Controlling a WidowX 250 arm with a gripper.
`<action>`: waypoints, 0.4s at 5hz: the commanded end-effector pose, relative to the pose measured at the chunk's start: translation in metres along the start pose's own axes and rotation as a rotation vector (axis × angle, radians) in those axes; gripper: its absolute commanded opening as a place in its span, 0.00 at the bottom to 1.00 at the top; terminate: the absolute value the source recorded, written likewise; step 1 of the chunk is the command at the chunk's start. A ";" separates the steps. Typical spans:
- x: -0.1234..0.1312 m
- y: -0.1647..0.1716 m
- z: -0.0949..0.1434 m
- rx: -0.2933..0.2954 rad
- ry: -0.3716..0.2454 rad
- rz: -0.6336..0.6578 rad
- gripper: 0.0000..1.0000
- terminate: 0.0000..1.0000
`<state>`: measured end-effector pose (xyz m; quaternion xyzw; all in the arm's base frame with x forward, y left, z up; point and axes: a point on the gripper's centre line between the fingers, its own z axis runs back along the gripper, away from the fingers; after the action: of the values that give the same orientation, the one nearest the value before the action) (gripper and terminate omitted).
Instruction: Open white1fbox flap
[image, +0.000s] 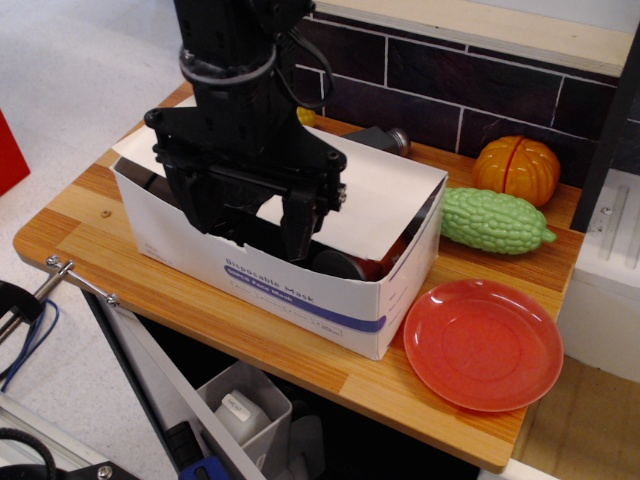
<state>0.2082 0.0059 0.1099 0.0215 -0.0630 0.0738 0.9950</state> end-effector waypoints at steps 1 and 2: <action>0.000 0.000 0.000 0.000 0.000 0.000 1.00 0.00; -0.002 0.003 -0.004 0.001 -0.008 -0.039 1.00 0.00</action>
<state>0.2038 0.0086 0.1001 0.0234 -0.0583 0.0506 0.9967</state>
